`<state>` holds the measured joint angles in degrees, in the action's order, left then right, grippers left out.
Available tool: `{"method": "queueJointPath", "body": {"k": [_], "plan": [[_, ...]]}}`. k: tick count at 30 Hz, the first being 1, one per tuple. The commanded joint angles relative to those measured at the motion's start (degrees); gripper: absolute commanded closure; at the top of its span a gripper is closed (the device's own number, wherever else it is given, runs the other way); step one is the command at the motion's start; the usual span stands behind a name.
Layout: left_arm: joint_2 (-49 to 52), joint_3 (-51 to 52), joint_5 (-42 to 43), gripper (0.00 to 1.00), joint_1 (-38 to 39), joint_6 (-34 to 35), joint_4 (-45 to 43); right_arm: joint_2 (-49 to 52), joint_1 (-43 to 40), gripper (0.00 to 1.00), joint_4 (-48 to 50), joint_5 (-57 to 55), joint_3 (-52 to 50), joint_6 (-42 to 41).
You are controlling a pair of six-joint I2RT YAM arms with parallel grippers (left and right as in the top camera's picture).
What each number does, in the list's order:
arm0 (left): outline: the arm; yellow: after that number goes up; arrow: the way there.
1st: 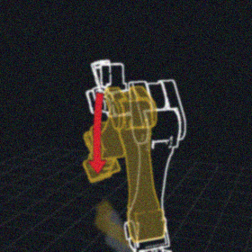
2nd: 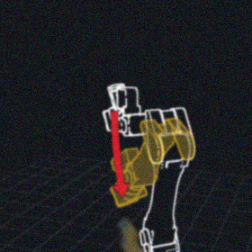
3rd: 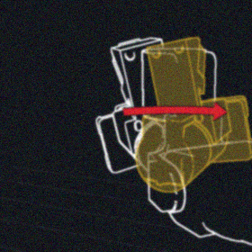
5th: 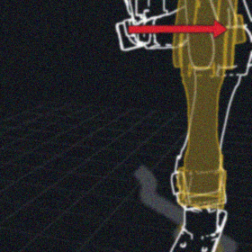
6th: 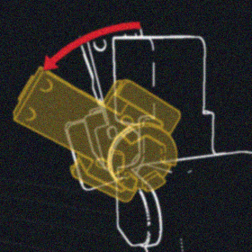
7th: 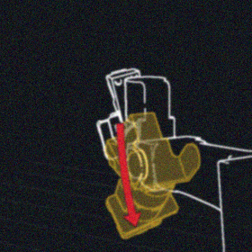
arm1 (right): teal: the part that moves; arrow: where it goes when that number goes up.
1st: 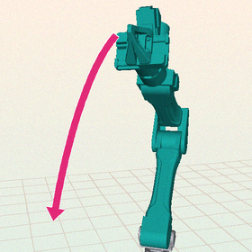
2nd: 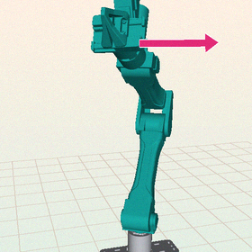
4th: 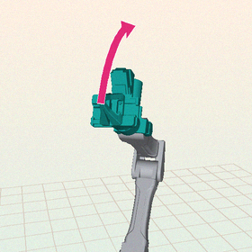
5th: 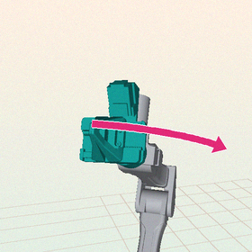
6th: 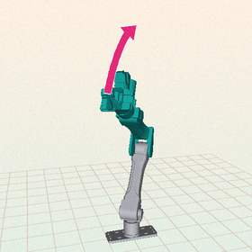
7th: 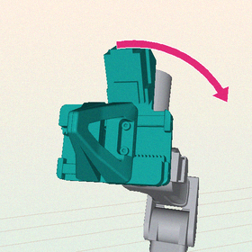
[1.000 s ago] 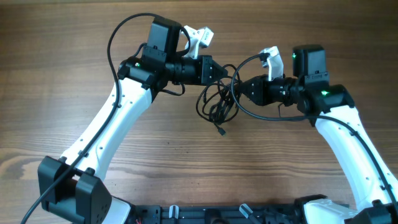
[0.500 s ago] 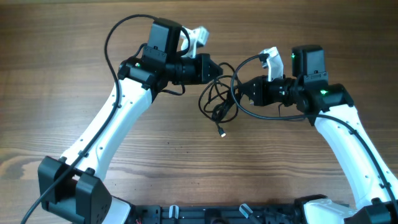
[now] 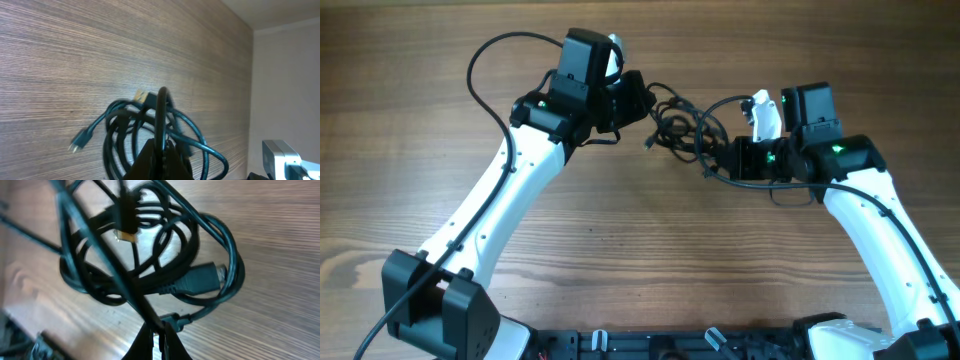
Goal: Untangle cables
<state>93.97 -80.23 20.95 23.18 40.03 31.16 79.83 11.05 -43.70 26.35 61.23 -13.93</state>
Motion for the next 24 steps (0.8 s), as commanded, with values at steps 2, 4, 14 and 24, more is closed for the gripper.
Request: {"method": "queueJointPath", "body": {"k": [2, 4, 14, 24], "plan": [[-0.2, -0.6, 2.7, 0.96, -2.5, -6.4, -4.5, 0.8, -0.6, 0.96, 0.3, -16.9, -2.8, -7.7], [-0.5, -0.6, 4.9, 0.96, -3.1, -9.2, -5.3, 0.8, -0.6, 0.96, 1.4, -18.0, -2.8, -8.5], [-1.2, -0.6, 33.6, 0.96, -5.4, -40.9, 4.4, 1.0, -0.6, 0.86, 9.8, -5.6, -2.8, 0.7], [-1.2, -0.6, 33.7, 0.96, -5.3, -36.0, 7.3, 1.5, -0.5, 0.66, 10.1, 14.3, -2.9, 5.0]]}}
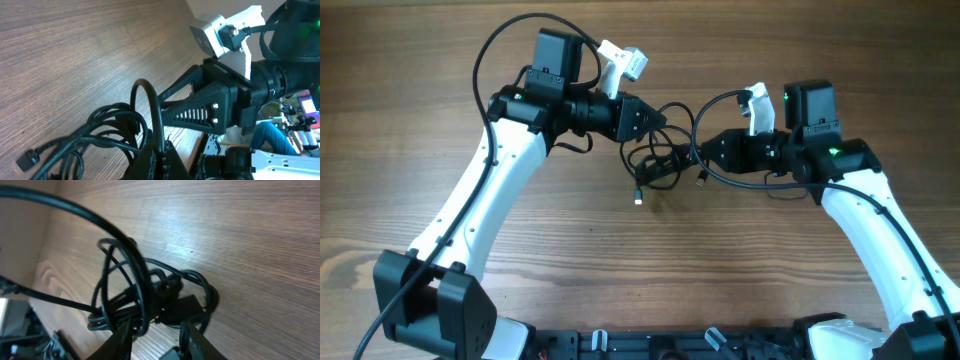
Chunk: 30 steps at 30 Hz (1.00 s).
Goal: Untangle cables
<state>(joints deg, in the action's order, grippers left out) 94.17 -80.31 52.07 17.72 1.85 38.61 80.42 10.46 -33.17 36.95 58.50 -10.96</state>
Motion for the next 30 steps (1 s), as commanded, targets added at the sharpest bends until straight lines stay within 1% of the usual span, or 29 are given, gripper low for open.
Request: {"method": "queueJointPath", "body": {"k": [1, 4, 6, 8, 9, 10, 12, 14, 16, 20, 21, 22, 23, 24, 25, 26, 28, 29, 30], "plan": [[-1.4, -0.5, 2.6, 0.96, 0.2, 3.2, -0.2, 0.9, 0.1, 0.66, -0.5, 3.7, -0.1, 2.0], [-1.4, -0.5, 2.6, 0.96, 0.2, 4.2, -0.6, 0.9, 0.3, 0.64, -1.3, 3.7, -0.1, 2.0], [-1.4, -0.5, 2.6, 0.96, 0.2, 6.9, -1.4, 0.9, 1.0, 0.63, -1.7, 3.6, -0.1, 2.0], [-1.4, -0.5, 2.6, 0.96, 0.2, 11.0, -2.7, 0.9, 2.2, 0.62, -1.6, 2.9, -0.1, 1.9], [-1.4, -0.5, 4.0, 0.96, 0.2, 11.9, -3.4, 0.9, 2.7, 0.62, -1.6, 1.9, -0.1, 1.8], [-1.4, -0.5, 7.0, 0.96, 0.2, 12.2, -4.6, 0.9, 3.1, 0.62, -1.6, 1.4, -0.1, 1.8], [-1.4, -0.5, 9.9, 0.96, 0.2, 12.2, -5.8, 0.9, 3.1, 0.61, -1.5, 1.4, -0.1, 1.8], [-1.4, -0.5, 11.2, 0.96, 0.2, 12.1, -5.8, 0.9, 3.1, 0.6, -1.5, -0.2, -0.1, 1.6], [-1.4, -0.5, 11.6, 0.96, 0.2, 12.1, -5.8, 0.9, 3.1, 0.6, -1.1, -2.0, -0.1, -0.6], [-1.4, -0.5, 11.6, 0.96, 0.2, 12.1, -5.8, 0.9, 3.1, 0.62, 0.2, -1.9, -0.1, -5.9], [-1.4, -0.5, 11.6, 0.96, 0.2, 12.1, -5.8, 0.9, 3.1, 0.67, 0.2, -2.0, -0.1, -7.1], [-1.4, -0.5, 11.6, 0.96, 0.2, 12.1, -5.8, 0.9, 3.1, 0.74, 0.1, -1.9, -0.1, -8.5], [-1.4, -0.5, 11.6, 0.96, 0.2, 12.1, -5.8, 0.9, 3.1, 0.79, 0.2, -1.9, -0.1, -9.8], [-1.4, -0.5, 11.6, 0.96, 0.2, 12.1, -5.8, 0.9, 3.1, 0.82, 0.2, -1.9, -0.1, -10.5], [-1.4, -0.5, 11.5, 0.96, 0.2, 12.1, -5.8, 0.9, 3.1, 0.91, 0.1, -2.0, -0.1, -11.1], [-1.4, -0.5, 11.3, 0.96, 0.2, 12.1, -5.9, 0.9, 3.1, 0.96, 0.2, -2.0, -0.1, -11.6], [-1.4, -0.5, 7.4, 0.96, 0.2, 12.3, -5.8, 0.9, 3.1, 0.96, 0.1, -2.0, -0.1, -11.5], [-1.4, -0.5, 3.0, 0.96, 0.2, 14.6, -5.8, 0.9, 3.1, 0.96, -0.2, -3.1, -0.1, -11.4], [-1.4, -0.5, -3.8, 0.96, 0.0, 19.3, -5.8, 0.9, 3.1, 0.96, -1.2, -6.8, -0.1, -11.4]]}}
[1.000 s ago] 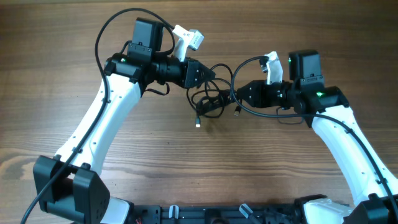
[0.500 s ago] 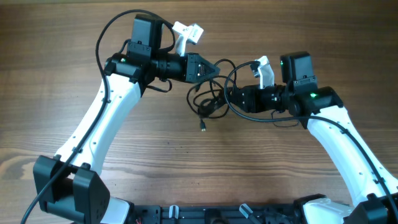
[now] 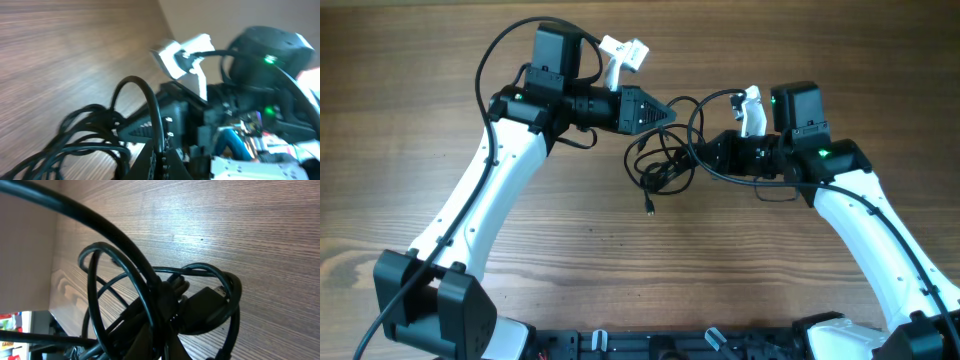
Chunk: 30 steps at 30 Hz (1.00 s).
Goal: Untangle cables
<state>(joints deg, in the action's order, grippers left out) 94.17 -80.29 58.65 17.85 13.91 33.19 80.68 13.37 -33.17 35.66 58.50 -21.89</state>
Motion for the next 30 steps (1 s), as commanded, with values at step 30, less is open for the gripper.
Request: {"method": "queueJointPath", "body": {"k": [30], "plan": [[-1.4, -0.3, -74.6, 0.95, -1.7, 18.3, 19.0, 11.3, -6.7, 0.96, -5.3, -36.0, -0.1, -1.0]]}}
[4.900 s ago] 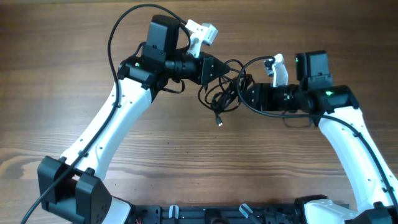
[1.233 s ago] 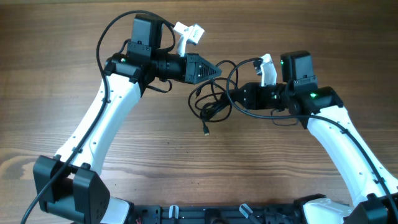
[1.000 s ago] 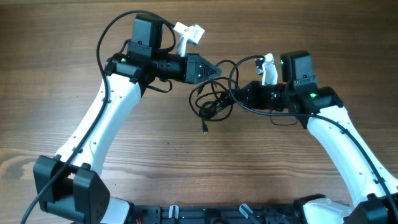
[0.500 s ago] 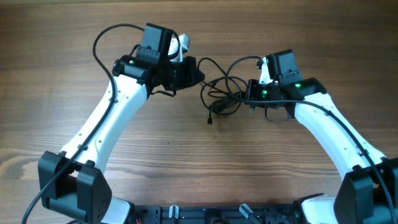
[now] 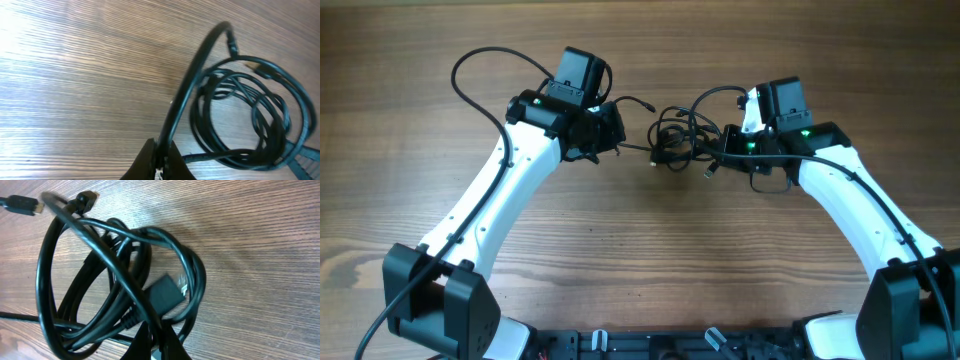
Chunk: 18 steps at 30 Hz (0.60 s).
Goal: Untangle cables
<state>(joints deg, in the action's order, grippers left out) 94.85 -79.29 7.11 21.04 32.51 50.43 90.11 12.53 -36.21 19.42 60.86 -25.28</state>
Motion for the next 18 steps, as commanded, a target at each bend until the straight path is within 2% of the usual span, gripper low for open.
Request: {"method": "queueJointPath", "body": {"k": [1, 3, 4, 6, 7, 8, 10, 11, 12, 14, 16, 18], "plan": [[-2.0, -1.2, -23.3, 0.94, -4.9, -0.3, 1.8, 1.8, -5.9, 0.96, -2.1, -19.0, -2.5, 2.8], [-2.0, -0.2, -21.5, 0.9, -4.8, -0.3, 1.7, 1.9, -5.9, 0.96, -1.0, -11.7, -2.5, 4.8], [-1.9, 1.4, -20.2, 0.88, -4.8, -0.3, 1.5, 1.9, -5.9, 0.96, 0.6, -4.4, -2.5, 7.2], [-1.9, 2.9, -20.0, 0.87, -4.8, -0.3, 1.5, 1.9, -5.9, 0.96, 1.8, 1.4, -2.5, 7.3], [-1.9, 3.0, -19.8, 0.77, -4.8, -0.3, 1.5, 1.8, -5.9, 0.96, 2.2, 2.6, -2.5, 7.3], [-1.9, 3.0, -17.8, 0.72, -4.8, -0.3, 1.4, 1.9, -5.8, 0.96, 2.6, 4.5, -2.5, 7.4], [-1.9, 3.0, -9.9, 0.58, -4.8, -3.4, -0.3, 1.8, -5.8, 0.96, 2.8, 7.8, -2.5, 9.1], [-1.9, 3.0, 1.6, 0.38, -4.8, -11.6, -3.1, 1.8, -5.8, 0.96, 2.8, 8.8, -2.5, 9.0], [-1.9, 3.0, 7.1, 0.29, -4.8, -15.8, -4.2, 1.8, -5.8, 0.96, 3.0, 10.1, -2.5, 9.1], [-1.9, 3.0, 21.5, 0.2, -4.8, -24.7, -5.9, 1.8, -5.8, 0.96, 5.0, 20.5, -2.5, 9.9], [-1.8, 3.0, 26.8, 0.18, -4.8, -22.6, -5.8, 1.8, -5.8, 0.96, 7.2, 26.0, -2.5, 6.8], [-1.7, 3.3, 28.0, 0.18, -4.6, -15.7, -5.6, 1.8, -5.8, 0.96, 10.2, 28.1, -2.5, 1.5]]}}
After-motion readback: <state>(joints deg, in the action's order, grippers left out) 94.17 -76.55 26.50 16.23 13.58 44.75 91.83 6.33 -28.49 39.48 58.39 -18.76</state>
